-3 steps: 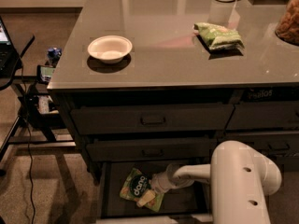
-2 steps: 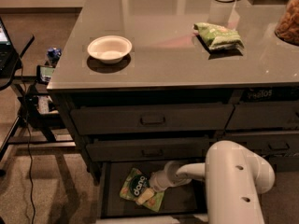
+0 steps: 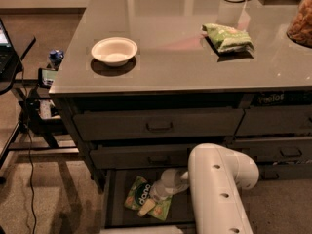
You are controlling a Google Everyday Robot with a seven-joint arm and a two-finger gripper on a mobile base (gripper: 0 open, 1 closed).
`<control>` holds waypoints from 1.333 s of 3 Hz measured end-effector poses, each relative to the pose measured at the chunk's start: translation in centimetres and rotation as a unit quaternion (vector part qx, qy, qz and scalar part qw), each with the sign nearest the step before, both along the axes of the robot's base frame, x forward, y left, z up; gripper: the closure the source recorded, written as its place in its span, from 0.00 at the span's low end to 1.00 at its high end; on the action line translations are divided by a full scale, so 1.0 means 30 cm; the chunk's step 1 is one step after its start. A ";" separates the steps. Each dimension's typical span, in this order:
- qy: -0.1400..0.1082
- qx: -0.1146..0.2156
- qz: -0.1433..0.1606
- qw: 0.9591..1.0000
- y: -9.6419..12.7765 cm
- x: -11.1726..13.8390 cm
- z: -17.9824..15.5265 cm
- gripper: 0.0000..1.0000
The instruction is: Pick green rice chip bag from bottom drawer and place on counter
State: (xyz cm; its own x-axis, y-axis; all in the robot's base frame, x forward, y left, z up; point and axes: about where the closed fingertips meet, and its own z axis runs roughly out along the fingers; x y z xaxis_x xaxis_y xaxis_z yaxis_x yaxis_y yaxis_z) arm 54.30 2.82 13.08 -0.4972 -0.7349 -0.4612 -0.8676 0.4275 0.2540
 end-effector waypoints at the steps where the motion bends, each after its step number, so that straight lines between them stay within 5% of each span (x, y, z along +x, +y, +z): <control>1: 0.000 0.000 0.001 1.000 0.003 -0.001 -0.001 0.00; 4: 0.000 0.000 0.001 1.000 0.003 -0.001 -0.001 0.66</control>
Offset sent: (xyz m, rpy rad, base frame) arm -0.0003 0.0008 -0.0003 -0.0007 0.0008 0.0015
